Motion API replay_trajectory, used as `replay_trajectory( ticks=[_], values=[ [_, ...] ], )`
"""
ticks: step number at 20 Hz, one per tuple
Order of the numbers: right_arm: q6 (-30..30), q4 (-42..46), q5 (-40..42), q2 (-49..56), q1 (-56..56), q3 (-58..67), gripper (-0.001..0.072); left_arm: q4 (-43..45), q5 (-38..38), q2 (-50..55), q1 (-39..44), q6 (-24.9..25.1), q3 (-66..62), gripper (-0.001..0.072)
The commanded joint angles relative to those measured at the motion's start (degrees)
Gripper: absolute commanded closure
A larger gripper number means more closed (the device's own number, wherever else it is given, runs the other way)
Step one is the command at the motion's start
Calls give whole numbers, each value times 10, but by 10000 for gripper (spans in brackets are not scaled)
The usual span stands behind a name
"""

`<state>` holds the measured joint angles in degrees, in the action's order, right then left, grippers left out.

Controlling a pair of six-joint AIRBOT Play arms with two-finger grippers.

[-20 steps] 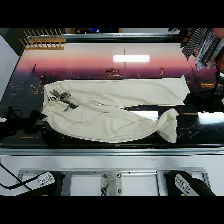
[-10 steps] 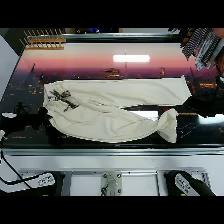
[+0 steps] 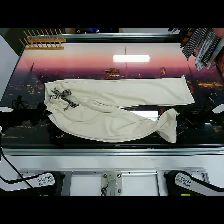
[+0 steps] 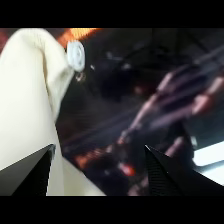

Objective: Fold the clothes and pants, and hang the long-sleeved shirts on hangers.

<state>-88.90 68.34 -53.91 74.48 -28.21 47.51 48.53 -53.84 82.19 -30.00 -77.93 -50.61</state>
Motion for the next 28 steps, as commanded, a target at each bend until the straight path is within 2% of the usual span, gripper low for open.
replay_trajectory(
  ticks=[1,4,10,11,12,13,15,19,21,24,28],
  values=[
    [8,-113,91,55,-1,-6,103,0,-16,0,0,2,-3,689],
    [37,-155,117,71,20,-5,130,0,-16,0,0,2,-3,689],
    [36,-157,191,89,91,-4,132,0,-17,0,0,2,-3,689],
    [37,-157,202,89,94,-2,168,-1,-17,0,0,2,-3,689],
    [37,-155,202,87,93,3,473,0,-17,0,0,2,-3,689],
    [37,-148,199,82,88,12,674,0,-16,0,0,2,-3,689],
    [37,-105,159,52,65,43,685,0,-17,-2,-2,2,-3,689],
    [37,68,-17,-85,-3,131,685,0,-26,-44,-30,2,-3,690],
    [37,107,-74,-164,-36,150,685,0,-40,-73,-37,2,-3,690],
    [36,107,-66,-241,-61,150,686,-3,-44,-110,-37,2,-3,689],
    [6,68,48,-214,-61,150,686,-51,-20,-134,-36,1,-13,690]
  ],
)
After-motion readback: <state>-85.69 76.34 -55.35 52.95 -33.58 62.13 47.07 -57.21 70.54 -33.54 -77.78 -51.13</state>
